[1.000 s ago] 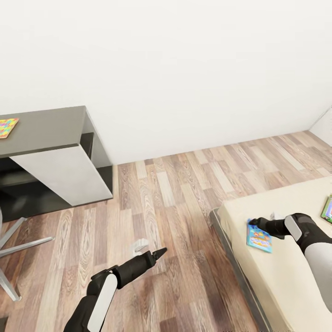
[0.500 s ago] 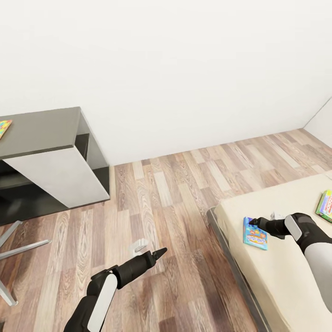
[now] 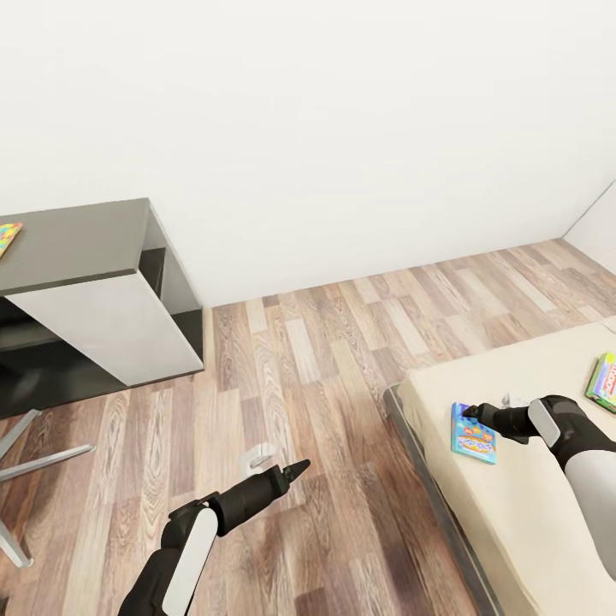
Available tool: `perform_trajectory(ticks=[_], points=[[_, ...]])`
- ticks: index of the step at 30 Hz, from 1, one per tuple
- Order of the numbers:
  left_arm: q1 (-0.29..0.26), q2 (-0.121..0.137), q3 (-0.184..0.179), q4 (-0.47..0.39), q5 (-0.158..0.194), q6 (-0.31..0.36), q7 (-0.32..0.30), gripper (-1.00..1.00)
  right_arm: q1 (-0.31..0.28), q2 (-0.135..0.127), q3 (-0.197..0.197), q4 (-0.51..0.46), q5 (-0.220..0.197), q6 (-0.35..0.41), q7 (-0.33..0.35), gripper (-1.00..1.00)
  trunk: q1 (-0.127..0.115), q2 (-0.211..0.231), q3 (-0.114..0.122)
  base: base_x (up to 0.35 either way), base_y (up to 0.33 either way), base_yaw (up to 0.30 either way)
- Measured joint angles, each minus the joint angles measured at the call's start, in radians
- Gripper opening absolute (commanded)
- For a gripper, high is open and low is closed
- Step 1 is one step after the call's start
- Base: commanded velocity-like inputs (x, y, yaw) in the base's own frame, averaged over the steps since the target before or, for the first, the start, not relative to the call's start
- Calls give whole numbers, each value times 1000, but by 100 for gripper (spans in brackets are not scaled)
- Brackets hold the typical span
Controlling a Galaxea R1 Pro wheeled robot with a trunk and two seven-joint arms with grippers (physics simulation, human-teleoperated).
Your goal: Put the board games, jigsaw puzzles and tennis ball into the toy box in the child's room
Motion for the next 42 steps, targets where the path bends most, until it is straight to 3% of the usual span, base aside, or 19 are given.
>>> perform_trajectory(ticks=[18,42], points=[[0,0,0,0,0,0,0,100,0,-1,-1,0,0,1,0,100,0,0,0,0,0,-4],[0,0,0,0,0,0,0,100,-1,-2,0,0,0,2,2,100,0,0,0,0,0,-80]])
